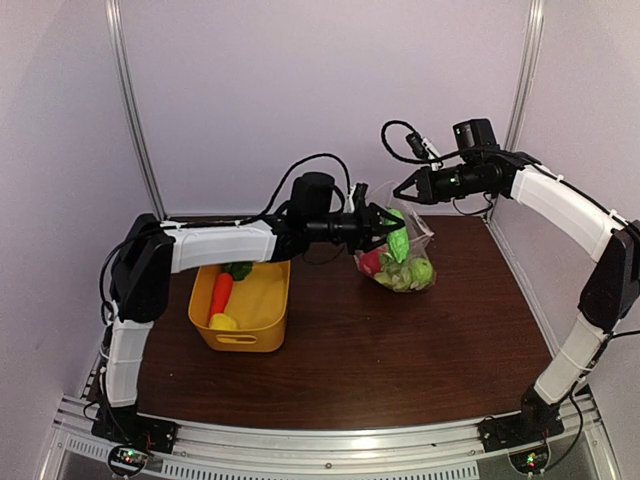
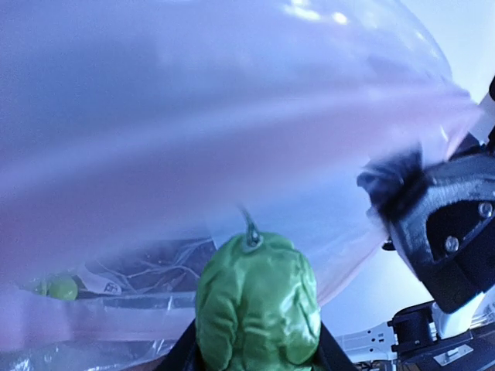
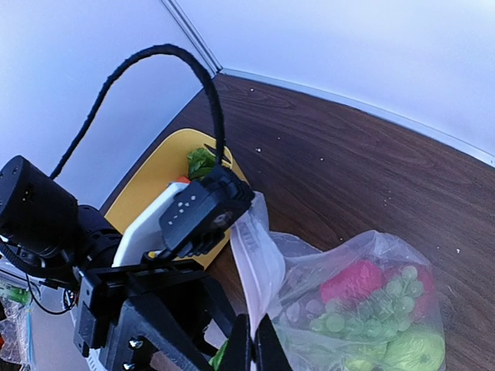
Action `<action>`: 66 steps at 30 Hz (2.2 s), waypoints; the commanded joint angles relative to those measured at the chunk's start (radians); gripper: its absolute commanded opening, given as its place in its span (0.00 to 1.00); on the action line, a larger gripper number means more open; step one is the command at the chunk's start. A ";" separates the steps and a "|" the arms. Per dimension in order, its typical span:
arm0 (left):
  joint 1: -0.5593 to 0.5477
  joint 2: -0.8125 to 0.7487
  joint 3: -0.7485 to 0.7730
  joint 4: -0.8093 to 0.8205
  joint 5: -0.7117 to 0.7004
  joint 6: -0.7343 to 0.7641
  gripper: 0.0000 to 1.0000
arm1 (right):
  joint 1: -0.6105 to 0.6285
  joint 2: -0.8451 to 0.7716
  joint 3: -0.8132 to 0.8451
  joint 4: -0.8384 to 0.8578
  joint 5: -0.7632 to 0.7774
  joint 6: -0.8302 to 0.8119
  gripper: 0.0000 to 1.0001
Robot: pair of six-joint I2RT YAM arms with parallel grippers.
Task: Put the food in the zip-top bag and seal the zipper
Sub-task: Place the fake vegetable in the zipper food storage bag.
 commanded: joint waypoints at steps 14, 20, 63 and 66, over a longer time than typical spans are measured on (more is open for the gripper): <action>0.029 0.012 -0.091 0.178 -0.241 -0.394 0.16 | 0.092 -0.120 -0.080 0.006 -0.088 -0.095 0.00; 0.024 -0.008 0.004 -0.014 -0.304 -0.203 0.44 | 0.095 -0.123 -0.071 0.034 -0.126 -0.045 0.00; 0.127 -0.604 -0.287 -0.983 -0.843 0.716 0.93 | -0.094 -0.076 0.005 0.052 -0.047 -0.022 0.00; 0.128 -0.609 -0.342 -1.112 -0.878 0.674 0.81 | -0.094 -0.072 -0.002 0.056 -0.055 -0.016 0.00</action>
